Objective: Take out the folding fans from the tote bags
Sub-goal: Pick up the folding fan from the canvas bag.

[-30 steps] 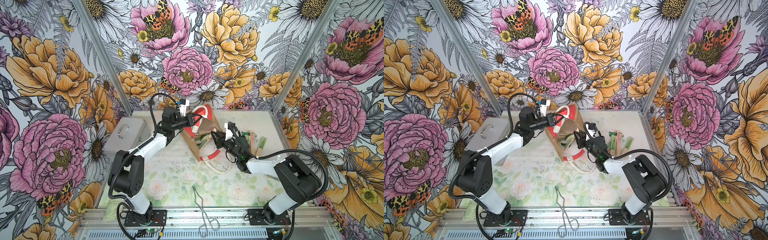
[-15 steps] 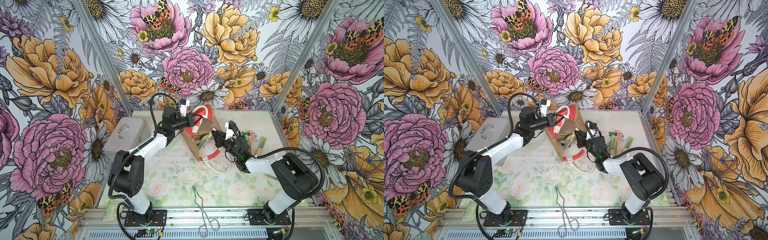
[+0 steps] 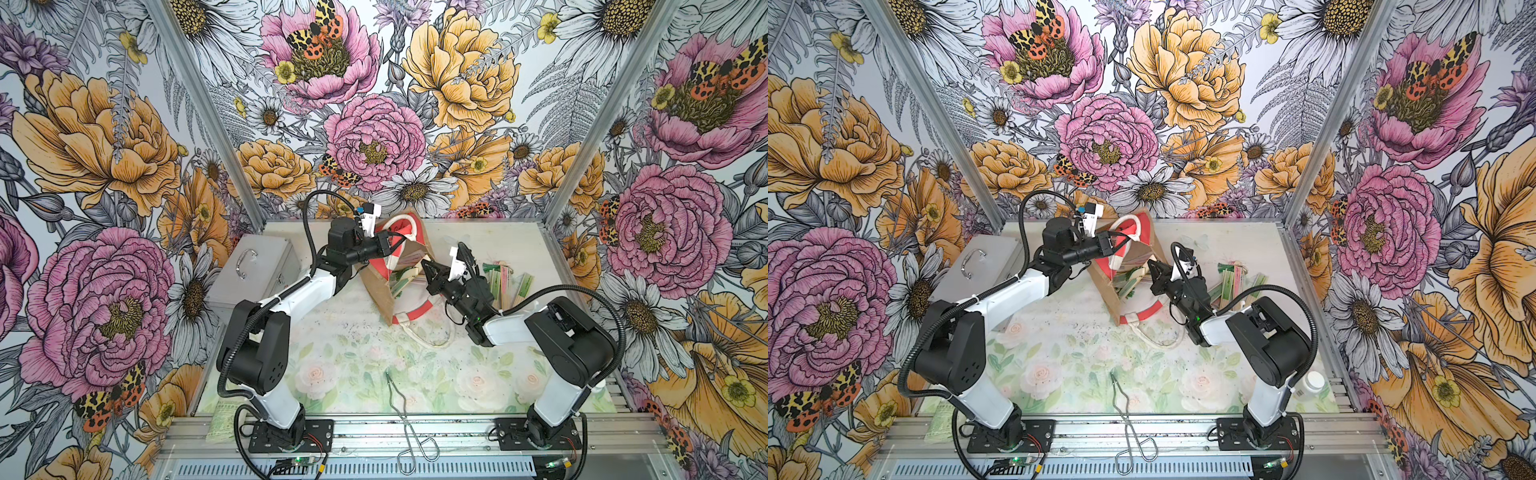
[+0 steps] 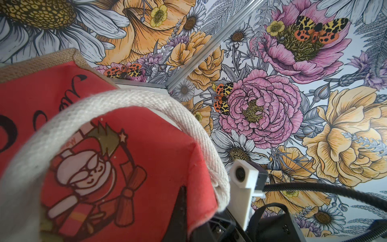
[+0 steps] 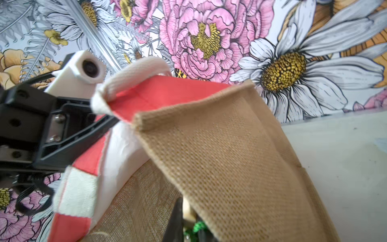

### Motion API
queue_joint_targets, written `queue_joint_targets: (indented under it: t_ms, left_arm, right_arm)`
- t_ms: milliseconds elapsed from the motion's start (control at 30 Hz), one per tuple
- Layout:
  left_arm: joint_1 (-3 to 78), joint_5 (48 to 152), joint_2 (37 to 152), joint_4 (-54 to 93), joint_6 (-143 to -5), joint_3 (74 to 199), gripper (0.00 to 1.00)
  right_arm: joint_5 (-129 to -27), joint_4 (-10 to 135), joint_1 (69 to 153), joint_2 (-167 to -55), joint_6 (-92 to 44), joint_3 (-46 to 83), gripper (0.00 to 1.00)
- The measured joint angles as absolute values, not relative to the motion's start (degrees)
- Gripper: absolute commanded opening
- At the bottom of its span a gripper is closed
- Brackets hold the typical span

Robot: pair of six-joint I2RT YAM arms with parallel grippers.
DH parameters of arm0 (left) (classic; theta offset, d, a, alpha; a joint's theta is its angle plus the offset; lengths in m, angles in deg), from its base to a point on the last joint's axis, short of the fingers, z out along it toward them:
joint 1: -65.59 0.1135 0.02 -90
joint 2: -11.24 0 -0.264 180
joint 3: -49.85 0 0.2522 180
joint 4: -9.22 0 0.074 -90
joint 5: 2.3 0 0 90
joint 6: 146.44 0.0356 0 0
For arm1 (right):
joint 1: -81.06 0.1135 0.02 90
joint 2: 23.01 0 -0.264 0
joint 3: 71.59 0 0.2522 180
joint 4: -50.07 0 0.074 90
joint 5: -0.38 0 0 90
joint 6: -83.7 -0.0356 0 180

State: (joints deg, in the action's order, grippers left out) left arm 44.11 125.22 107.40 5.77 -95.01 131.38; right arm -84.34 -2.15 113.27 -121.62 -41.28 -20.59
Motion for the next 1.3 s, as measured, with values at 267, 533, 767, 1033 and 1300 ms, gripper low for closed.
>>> queue_joint_targets:
  t_ms: [267, 533, 767, 1033, 1300]
  left_arm:
    - [44.48, 124.3, 108.58, 6.55, -96.64, 132.56, 0.0]
    - [44.44, 124.34, 109.24, 6.51, -98.79, 133.42, 0.0]
    - [42.06, 125.0, 111.18, 5.44, -102.48, 135.23, 0.0]
    - [40.22, 128.08, 116.47, -2.15, -110.02, 136.34, 0.0]
    - [40.26, 130.4, 120.01, -13.69, -122.15, 136.5, 0.0]
  right_arm:
    - [-93.82, 9.83, 122.89, -103.3, -25.87, -22.87, 0.0]
    - [-101.23, 26.12, 122.99, -90.43, -17.02, -24.07, 0.0]
    - [-103.33, 33.07, 122.99, -89.88, -14.17, -23.13, 0.0]
    - [-101.89, 37.59, 122.97, -89.88, -12.08, -17.99, 0.0]
    - [-100.1, 39.8, 122.6, -90.97, -9.24, -10.28, 0.0]
